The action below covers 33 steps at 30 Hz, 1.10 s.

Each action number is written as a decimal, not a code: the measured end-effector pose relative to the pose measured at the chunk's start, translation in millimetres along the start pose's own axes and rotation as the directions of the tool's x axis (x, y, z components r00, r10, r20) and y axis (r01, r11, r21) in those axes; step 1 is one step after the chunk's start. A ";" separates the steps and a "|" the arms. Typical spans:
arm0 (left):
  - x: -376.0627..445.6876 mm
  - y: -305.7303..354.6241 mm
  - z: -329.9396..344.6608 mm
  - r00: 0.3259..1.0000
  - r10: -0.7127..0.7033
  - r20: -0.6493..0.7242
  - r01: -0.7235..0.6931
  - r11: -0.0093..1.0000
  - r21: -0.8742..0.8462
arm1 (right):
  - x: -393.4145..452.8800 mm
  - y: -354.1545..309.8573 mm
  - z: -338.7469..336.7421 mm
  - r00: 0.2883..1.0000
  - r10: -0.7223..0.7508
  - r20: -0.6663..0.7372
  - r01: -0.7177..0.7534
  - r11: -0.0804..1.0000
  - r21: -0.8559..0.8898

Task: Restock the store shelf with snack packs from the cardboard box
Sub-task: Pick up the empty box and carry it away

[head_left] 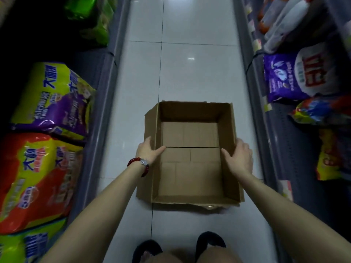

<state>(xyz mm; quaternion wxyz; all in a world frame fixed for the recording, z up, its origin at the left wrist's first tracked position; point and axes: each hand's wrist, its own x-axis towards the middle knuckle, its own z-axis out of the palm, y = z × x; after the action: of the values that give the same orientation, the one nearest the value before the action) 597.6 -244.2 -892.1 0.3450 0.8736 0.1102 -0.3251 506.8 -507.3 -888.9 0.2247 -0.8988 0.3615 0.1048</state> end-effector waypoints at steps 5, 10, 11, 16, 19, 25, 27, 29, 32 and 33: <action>24.9 -19.0 35.0 0.986 -0.160 -0.039 0.155 0.983 -0.100 | 26.2 23.9 34.4 0.971 0.238 0.020 -0.239 0.967 0.089; 21.1 -21.9 53.6 0.992 -0.110 -0.065 0.101 0.987 -0.125 | 22.4 33.2 38.1 0.958 0.274 0.088 -0.284 0.951 0.123; 18.1 -16.6 49.4 0.991 -0.102 -0.083 0.092 0.989 -0.116 | 20.5 30.2 30.6 0.958 0.276 0.082 -0.285 0.951 0.123; -18.2 29.6 2.7 0.988 -0.088 -0.125 0.073 0.990 -0.118 | 4.5 -0.3 -37.4 0.968 0.234 0.093 -0.248 0.951 0.185; -57.3 69.1 -40.7 0.984 -0.066 -0.163 0.046 0.991 -0.125 | -14.1 -27.6 -97.2 0.975 0.207 0.083 -0.219 0.957 0.192; -165.1 157.0 -139.5 0.971 -0.045 -0.234 0.026 0.996 -0.082 | -76.5 -84.1 -236.9 0.986 0.162 0.051 -0.169 0.957 0.234; -204.6 191.8 -173.4 0.964 -0.053 -0.262 0.044 0.998 -0.041 | -100.5 -103.5 -291.2 0.988 0.150 0.036 -0.154 0.955 0.251; -240.2 225.9 -208.5 0.960 -0.041 -0.276 0.042 0.999 -0.004 | -122.4 -123.1 -346.9 0.989 0.144 0.020 -0.144 0.949 0.281; -281.9 270.4 -257.6 0.958 0.051 -0.282 -0.043 0.998 0.034 | -148.9 -147.7 -422.2 0.993 0.116 -0.013 -0.107 0.945 0.309; -295.8 284.6 -271.2 0.954 0.079 -0.288 -0.076 0.997 0.021 | -157.5 -155.0 -444.9 0.994 0.107 -0.023 -0.094 0.945 0.313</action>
<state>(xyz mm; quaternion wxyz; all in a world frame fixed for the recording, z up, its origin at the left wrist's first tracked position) 623.5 -261.8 -401.1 0.3335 0.9170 0.1233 -0.1809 513.5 -527.0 -392.5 0.3508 -0.8345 0.4231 0.0401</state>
